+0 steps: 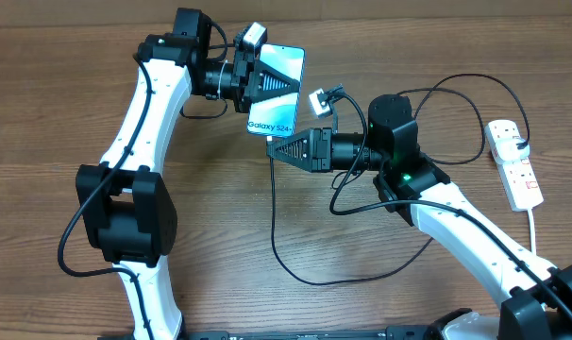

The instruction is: Plug charger to phone and switch on socket

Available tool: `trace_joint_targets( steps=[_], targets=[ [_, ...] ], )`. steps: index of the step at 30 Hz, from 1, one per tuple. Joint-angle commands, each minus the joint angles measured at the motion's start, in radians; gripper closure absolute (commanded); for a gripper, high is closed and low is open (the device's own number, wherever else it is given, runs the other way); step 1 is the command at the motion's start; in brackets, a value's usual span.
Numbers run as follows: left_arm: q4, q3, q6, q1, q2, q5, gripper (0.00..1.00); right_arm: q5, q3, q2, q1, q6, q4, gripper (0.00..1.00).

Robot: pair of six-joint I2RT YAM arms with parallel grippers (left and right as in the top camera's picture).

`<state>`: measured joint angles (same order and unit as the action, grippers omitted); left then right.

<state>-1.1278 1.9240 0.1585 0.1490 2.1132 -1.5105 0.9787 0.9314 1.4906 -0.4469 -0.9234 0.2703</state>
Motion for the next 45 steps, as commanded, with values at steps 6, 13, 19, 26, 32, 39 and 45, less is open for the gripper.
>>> trace_joint_targets(
  steps=[6, 13, 19, 26, 32, 39, 45],
  targets=[
    [0.007, 0.011, 0.006, 0.005, -0.034, -0.017, 0.96, -0.056, 0.018, -0.006, 0.005, -0.017, 0.012, 0.96],
    [0.047, 0.011, 0.095, 0.005, -0.034, -0.027, 0.95, -0.058, 0.018, -0.006, 0.002, -0.033, 0.005, 0.96],
    [0.06, 0.011, 0.112, 0.005, -0.034, -0.023, 0.96, -0.054, 0.018, -0.006, 0.002, -0.039, 0.004, 0.96],
    [0.076, 0.011, 0.172, 0.005, -0.034, 0.033, 0.96, -0.051, 0.018, -0.006, 0.002, -0.042, 0.005, 0.96],
    [0.093, 0.011, 0.185, 0.005, -0.034, 0.033, 0.96, -0.051, 0.018, -0.006, 0.002, -0.042, 0.005, 0.96],
    [0.093, 0.011, 0.151, 0.005, -0.034, 0.032, 0.95, -0.078, 0.018, -0.006, 0.002, -0.074, 0.006, 0.96],
    [0.109, 0.011, 0.125, 0.005, -0.034, 0.02, 0.96, -0.108, 0.018, -0.006, 0.002, -0.121, 0.005, 0.96]
  ],
)
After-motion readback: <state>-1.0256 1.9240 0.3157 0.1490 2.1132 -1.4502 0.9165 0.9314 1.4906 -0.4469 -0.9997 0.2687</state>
